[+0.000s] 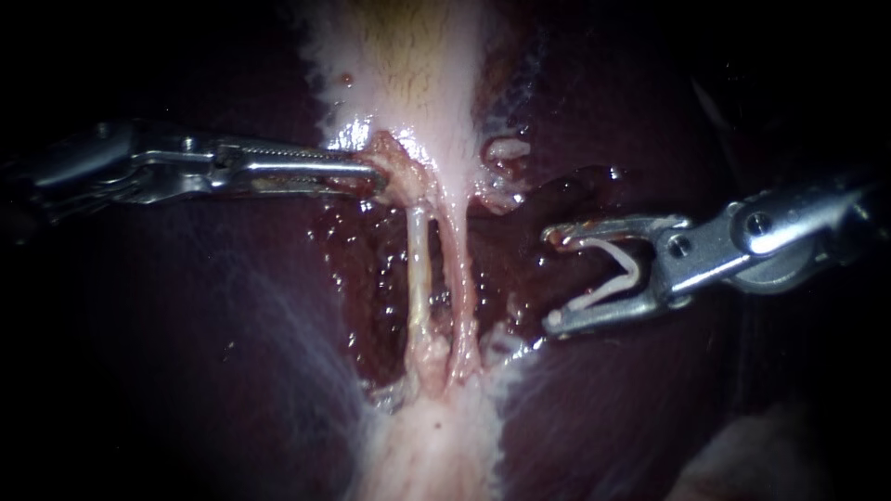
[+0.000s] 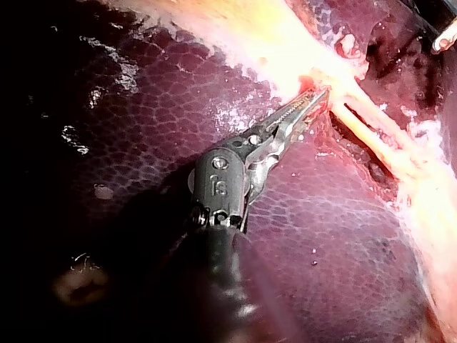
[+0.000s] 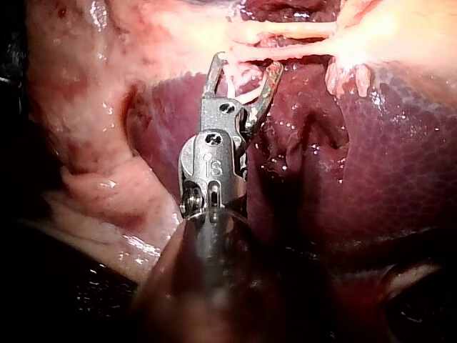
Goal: Clipping first clip left tube
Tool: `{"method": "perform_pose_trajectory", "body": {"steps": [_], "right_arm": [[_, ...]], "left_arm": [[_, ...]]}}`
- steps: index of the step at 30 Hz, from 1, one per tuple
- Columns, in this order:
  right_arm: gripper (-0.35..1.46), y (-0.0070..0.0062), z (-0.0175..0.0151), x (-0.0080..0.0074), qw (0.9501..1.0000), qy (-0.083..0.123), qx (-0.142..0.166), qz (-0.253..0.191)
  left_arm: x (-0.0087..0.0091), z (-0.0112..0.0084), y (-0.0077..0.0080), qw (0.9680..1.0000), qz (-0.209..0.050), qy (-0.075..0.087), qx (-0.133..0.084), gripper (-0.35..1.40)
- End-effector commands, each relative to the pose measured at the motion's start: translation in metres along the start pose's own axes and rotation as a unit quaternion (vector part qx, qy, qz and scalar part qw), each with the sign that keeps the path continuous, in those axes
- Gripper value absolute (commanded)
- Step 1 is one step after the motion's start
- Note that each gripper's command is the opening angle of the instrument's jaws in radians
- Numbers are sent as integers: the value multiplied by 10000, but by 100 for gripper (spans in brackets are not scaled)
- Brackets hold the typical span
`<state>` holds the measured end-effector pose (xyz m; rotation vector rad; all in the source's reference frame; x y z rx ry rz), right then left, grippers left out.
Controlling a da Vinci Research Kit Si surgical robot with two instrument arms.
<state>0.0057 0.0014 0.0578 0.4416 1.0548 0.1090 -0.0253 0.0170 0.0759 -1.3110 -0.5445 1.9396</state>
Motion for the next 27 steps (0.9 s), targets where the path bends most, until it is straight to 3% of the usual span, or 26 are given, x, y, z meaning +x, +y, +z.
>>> {"method": "perform_pose_trajectory", "body": {"steps": [1, 5, 10, 16, 21, 27], "right_arm": [[49, 0, 0, 0, 10000, 14, -3, 0], [49, 0, 1, 0, 10000, 14, -4, 1], [50, 0, 1, 1, 10000, 14, -4, 1], [50, 0, 1, 1, 10000, 14, -5, 2], [50, 0, 1, 1, 10000, 14, -5, 2], [50, 0, 1, 1, 10000, 14, -5, 2]], "left_arm": [[0, -1, 0, 10000, 1, -1, -3, -35], [6, -12, 4, 10000, -45, -9, -30, -35], [25, -45, 17, 9999, -101, -46, -112, -35], [55, -85, 43, 9997, -204, 100, -126, -35], [74, -99, 59, 9995, -177, 205, -147, -35], [75, -103, 64, 9995, -153, 233, -159, -35]]}}
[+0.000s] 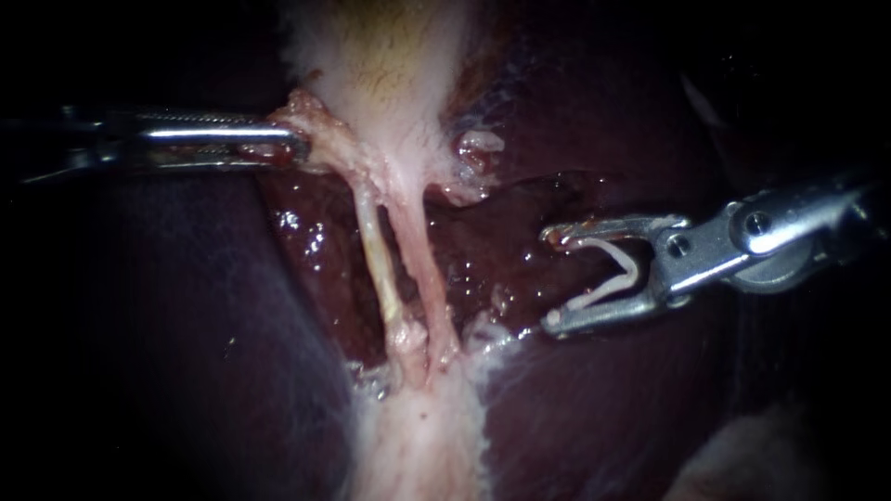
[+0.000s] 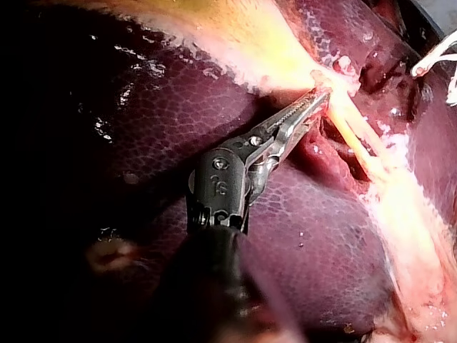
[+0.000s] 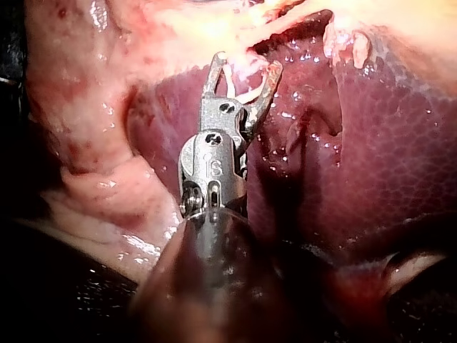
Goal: Clipping first clip left tube
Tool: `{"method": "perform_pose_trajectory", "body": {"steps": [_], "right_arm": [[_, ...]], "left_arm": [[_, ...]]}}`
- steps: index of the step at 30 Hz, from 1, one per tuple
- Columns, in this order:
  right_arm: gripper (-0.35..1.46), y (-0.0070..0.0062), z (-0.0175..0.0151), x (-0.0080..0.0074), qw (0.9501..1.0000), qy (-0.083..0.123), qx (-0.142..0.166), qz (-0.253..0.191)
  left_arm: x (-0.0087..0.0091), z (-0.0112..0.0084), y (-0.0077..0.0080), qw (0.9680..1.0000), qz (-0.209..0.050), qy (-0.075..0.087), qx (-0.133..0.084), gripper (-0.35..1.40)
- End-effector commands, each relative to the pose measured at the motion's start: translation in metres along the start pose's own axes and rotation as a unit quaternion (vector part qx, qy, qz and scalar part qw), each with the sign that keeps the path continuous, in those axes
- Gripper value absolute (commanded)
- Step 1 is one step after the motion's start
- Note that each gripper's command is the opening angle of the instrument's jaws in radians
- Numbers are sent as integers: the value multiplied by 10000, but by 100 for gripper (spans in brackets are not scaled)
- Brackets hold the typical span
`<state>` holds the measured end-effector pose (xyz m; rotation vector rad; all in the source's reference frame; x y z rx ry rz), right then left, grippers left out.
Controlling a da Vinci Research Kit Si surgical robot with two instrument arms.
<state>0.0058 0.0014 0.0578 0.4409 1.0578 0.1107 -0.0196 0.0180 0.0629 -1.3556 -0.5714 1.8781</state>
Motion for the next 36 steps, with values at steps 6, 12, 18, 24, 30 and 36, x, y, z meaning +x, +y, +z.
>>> {"method": "perform_pose_trajectory", "body": {"steps": [6, 12, 18, 24, 30, 36], "right_arm": [[50, -2, 5, 4, 10000, 0, 9, 0], [50, -6, 29, 9, 10000, 4, 47, -18], [50, -10, 61, 5, 9999, 10, 125, 114], [50, -13, 99, 3, 9995, 13, 229, 214], [50, -11, 133, 0, 9994, 6, 280, 205], [50, -1, 152, -9, 9995, -9, 237, 215]], "left_arm": [[-1, -1, 1, 10000, 5, 4, 1, -35], [0, -1, 7, 10000, 5, 6, 10, -35], [-2, 2, 15, 10000, 14, 10, 28, -35], [-2, 3, 17, 10000, 13, 11, 30, -35], [-2, 2, 18, 10000, 13, 11, 31, -35], [-1, 2, 20, 10000, 13, 11, 31, -35]]}}
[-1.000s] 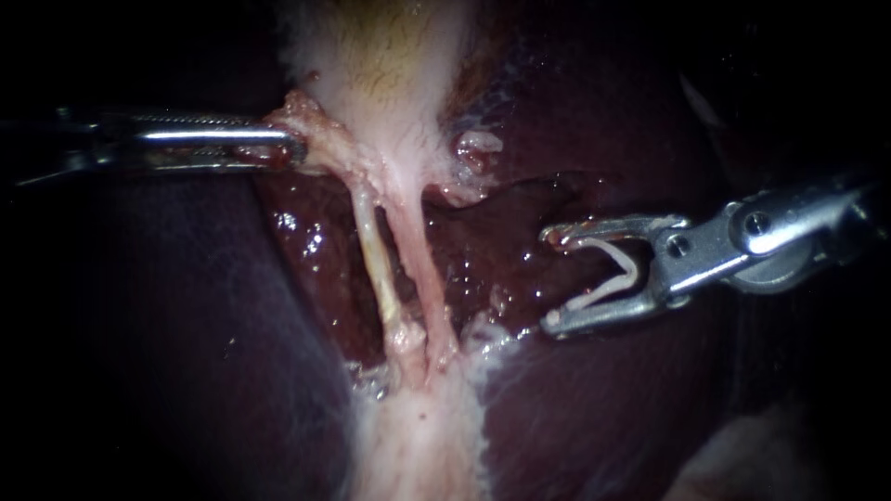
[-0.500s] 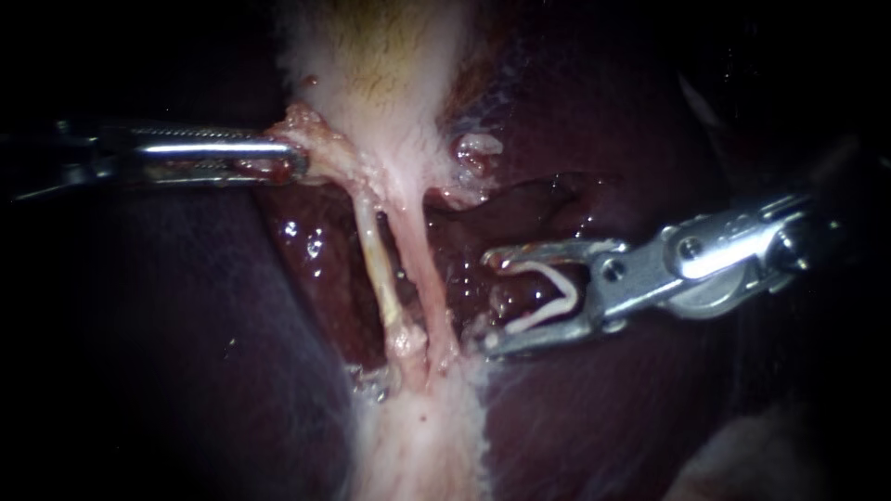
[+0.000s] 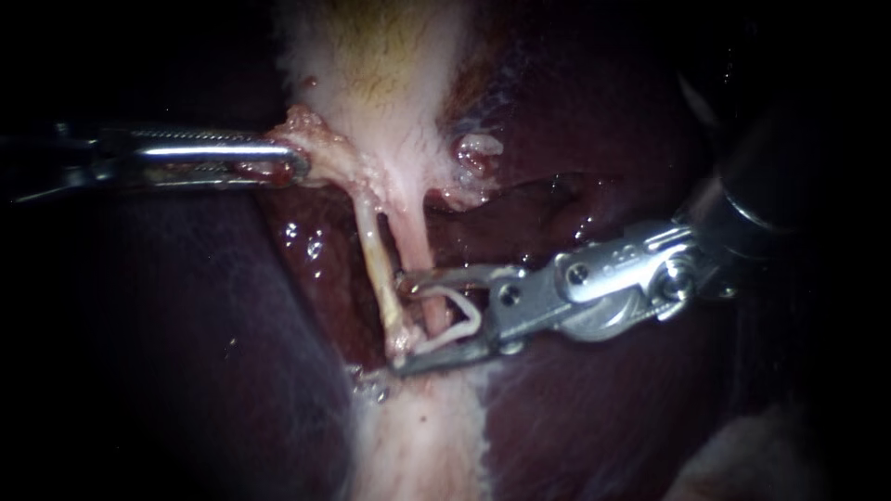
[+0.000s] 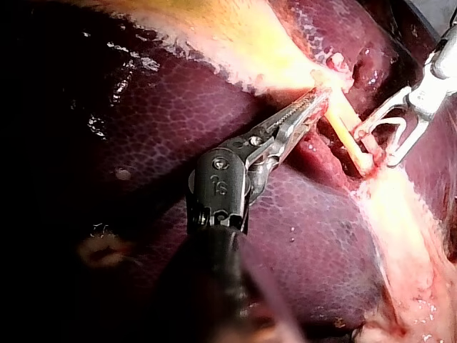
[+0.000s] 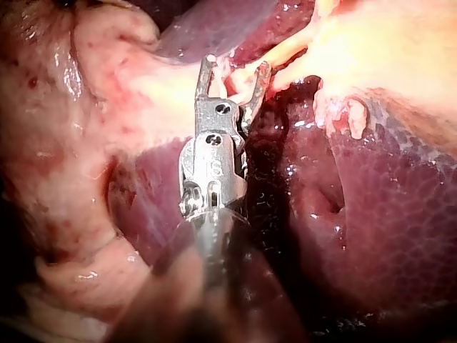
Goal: Clipping first clip left tube
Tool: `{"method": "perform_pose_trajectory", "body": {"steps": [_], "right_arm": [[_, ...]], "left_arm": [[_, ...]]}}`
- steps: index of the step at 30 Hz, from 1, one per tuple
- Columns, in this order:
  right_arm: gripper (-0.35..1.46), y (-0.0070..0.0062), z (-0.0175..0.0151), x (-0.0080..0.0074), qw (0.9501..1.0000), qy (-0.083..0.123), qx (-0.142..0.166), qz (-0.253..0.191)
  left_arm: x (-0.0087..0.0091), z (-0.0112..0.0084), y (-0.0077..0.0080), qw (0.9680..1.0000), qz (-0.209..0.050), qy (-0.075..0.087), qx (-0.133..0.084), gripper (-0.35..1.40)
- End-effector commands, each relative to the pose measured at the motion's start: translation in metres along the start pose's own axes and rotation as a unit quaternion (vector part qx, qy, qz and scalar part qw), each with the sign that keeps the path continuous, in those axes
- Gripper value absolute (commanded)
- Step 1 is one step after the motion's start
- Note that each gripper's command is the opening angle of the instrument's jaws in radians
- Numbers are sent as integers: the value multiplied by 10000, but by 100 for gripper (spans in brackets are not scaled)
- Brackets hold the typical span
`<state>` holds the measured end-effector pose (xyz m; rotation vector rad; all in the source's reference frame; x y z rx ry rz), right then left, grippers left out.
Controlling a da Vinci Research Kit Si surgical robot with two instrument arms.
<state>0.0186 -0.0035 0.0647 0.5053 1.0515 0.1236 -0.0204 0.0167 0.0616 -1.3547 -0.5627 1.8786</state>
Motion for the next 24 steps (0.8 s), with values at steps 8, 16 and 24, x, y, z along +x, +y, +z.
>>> {"method": "perform_pose_trajectory", "body": {"steps": [8, 16, 24], "right_arm": [[50, 17, 13, -25, 9999, -107, -16, 57], [50, 33, 22, -33, 9999, -138, 34, 56], [50, 30, 45, -32, 9985, 228, 457, 178]], "left_arm": [[1, 0, 4, 10000, -1, 5, 20, -35], [2, 0, 6, 10000, -1, 2, 7, -35], [2, 1, 6, 10000, -2, 17, 5, -35]]}}
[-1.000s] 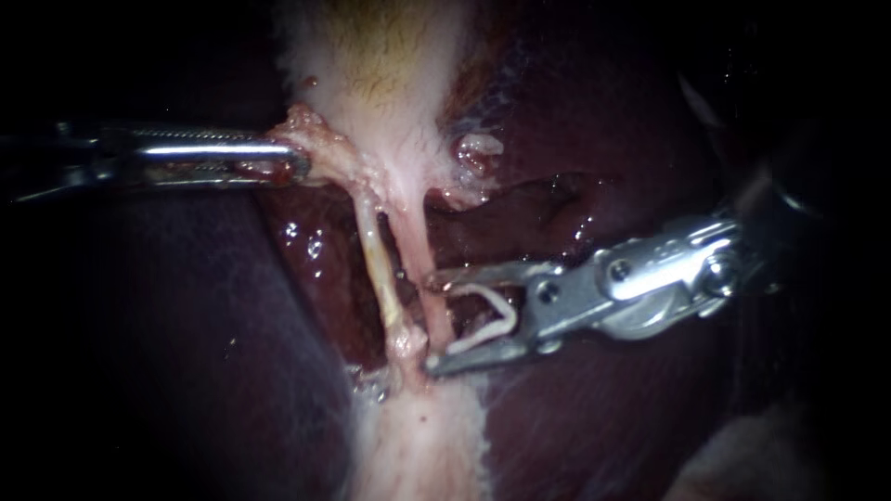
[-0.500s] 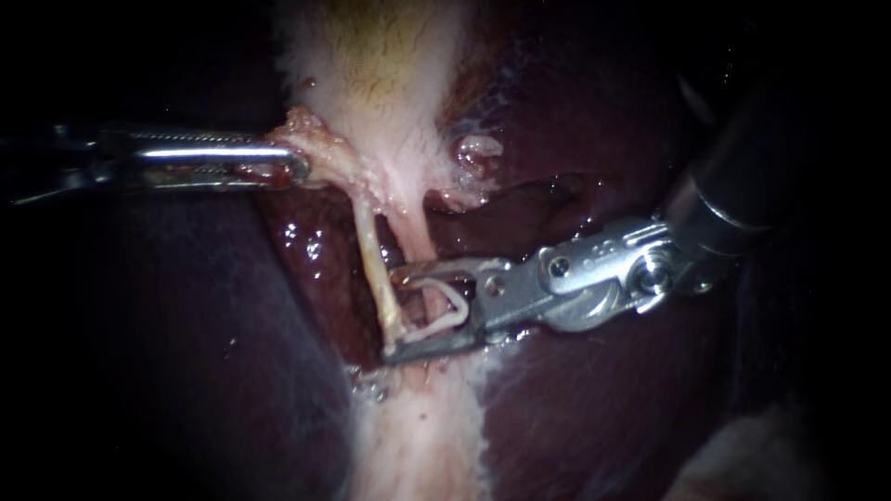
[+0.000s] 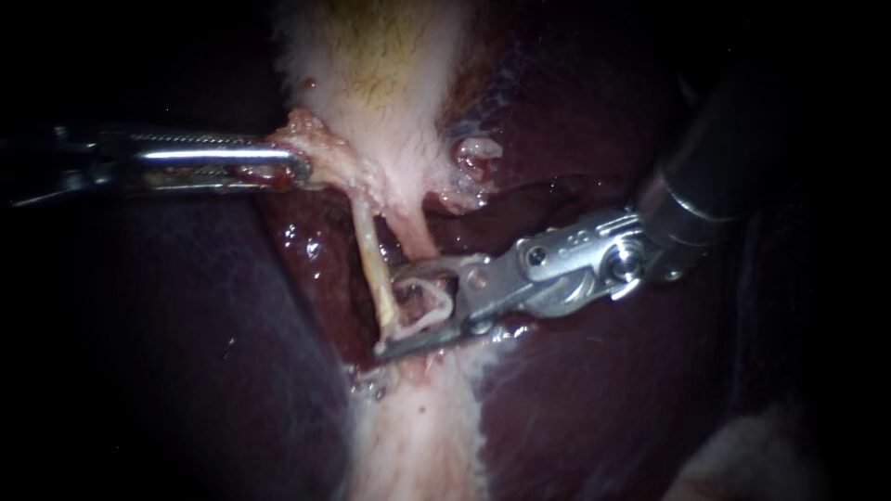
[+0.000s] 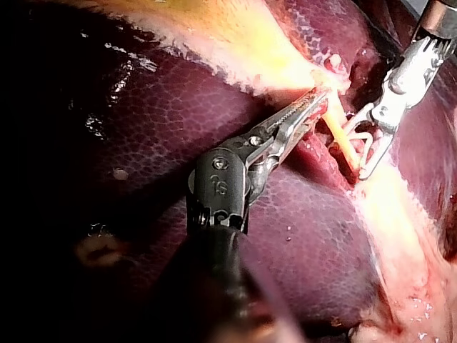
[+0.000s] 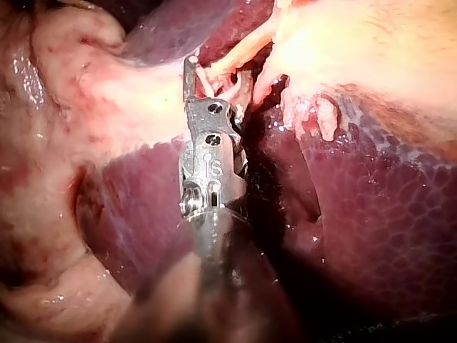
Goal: Clipping first clip left tube
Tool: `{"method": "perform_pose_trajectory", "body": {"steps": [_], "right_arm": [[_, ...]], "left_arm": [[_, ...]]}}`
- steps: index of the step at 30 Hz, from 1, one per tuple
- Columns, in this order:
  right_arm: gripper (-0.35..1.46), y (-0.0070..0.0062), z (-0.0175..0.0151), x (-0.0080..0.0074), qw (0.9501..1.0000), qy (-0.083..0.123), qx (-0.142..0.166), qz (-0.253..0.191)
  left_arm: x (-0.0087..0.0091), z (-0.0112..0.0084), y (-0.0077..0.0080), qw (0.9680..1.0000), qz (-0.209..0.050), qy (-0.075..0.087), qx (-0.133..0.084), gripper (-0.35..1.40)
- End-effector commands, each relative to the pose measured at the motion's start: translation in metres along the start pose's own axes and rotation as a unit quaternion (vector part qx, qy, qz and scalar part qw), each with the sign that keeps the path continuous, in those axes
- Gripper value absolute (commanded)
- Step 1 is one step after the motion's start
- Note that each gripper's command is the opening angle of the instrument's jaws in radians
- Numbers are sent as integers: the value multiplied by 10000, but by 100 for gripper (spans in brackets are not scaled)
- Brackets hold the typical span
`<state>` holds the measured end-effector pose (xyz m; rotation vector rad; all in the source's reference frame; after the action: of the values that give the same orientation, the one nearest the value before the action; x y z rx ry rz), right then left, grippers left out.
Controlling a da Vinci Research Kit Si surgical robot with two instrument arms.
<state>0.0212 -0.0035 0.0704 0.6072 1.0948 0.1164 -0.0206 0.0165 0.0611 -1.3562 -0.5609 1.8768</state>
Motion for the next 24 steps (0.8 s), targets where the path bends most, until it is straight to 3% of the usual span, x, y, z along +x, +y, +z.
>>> {"method": "perform_pose_trajectory", "body": {"steps": [1, 10, 17, 24], "right_arm": [[50, -3, 3, 0, 10000, 63, 75, 6], [50, -30, 12, 8, 9970, 420, 654, -38], [48, -62, 23, 28, 9926, 613, 1043, -96], [45, -73, 33, 40, 9909, 667, 1165, -112]], "left_arm": [[0, 0, 0, 10000, -2, 6, 1, -35], [0, 0, -4, 10000, -1, 4, -7, -35], [-1, 0, -9, 10000, -1, 2, -15, -35], [-1, 0, -10, 10000, -1, 2, -16, -35]]}}
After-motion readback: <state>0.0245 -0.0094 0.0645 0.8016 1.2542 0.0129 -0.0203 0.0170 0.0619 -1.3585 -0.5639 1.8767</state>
